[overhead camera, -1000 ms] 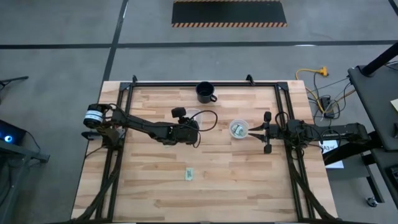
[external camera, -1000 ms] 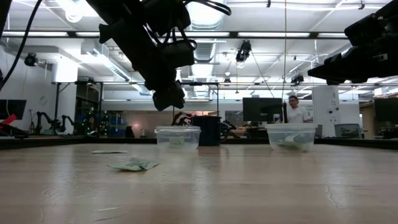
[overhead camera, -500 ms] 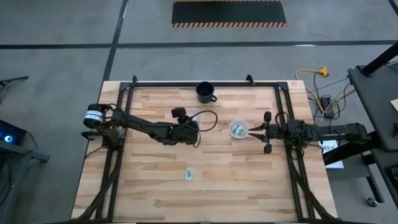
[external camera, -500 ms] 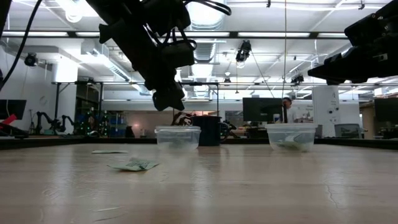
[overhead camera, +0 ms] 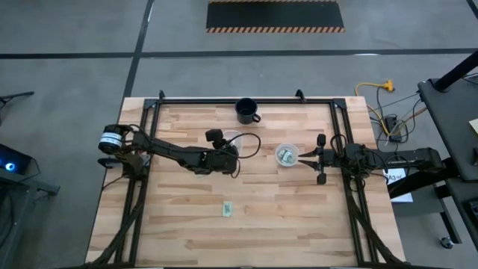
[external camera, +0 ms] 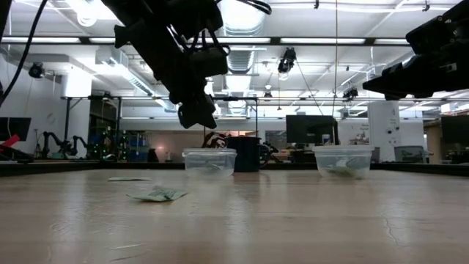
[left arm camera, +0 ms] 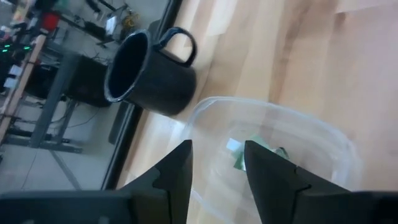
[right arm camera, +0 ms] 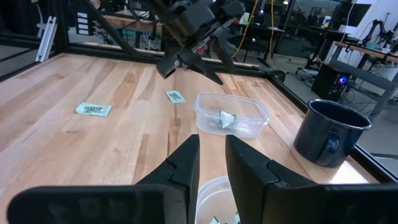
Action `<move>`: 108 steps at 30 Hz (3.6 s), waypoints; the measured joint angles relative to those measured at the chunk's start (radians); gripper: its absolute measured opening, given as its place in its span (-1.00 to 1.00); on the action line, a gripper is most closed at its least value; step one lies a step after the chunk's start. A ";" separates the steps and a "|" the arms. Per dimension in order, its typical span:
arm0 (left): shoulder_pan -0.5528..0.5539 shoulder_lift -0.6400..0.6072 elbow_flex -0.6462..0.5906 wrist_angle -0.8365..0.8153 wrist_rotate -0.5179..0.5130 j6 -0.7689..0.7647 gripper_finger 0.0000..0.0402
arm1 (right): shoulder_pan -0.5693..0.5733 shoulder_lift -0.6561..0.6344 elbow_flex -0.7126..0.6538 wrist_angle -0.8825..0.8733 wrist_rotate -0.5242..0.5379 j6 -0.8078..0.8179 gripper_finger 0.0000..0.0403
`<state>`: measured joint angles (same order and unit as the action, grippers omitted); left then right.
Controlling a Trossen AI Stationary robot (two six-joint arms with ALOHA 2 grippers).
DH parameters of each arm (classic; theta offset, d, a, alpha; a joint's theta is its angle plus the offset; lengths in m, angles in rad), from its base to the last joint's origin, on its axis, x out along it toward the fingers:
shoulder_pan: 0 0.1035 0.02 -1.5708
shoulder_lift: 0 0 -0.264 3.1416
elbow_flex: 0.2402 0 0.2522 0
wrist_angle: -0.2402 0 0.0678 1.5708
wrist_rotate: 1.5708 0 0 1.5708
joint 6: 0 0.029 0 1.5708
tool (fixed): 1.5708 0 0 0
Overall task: Pick and place items into bin
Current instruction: Put the white stevia packet into the left transparent bin
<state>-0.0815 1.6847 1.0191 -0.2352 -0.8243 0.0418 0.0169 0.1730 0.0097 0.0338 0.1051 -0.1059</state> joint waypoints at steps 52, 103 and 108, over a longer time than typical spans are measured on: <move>-0.334 -0.128 0.164 -0.178 0.727 -0.128 -0.36 | 0.000 0.000 0.000 0.000 0.000 0.000 -0.66; -0.265 -0.035 0.147 -0.278 0.713 -0.194 -0.36 | 0.000 0.000 0.000 0.000 0.000 0.000 -0.66; -0.265 -0.035 0.147 -0.278 0.713 -0.206 -0.36 | 0.000 0.000 0.000 0.000 0.000 0.000 -0.66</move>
<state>-0.3462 1.6493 1.1664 -0.5137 -0.1108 -0.1646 0.0166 0.1730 0.0097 0.0338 0.1051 -0.1059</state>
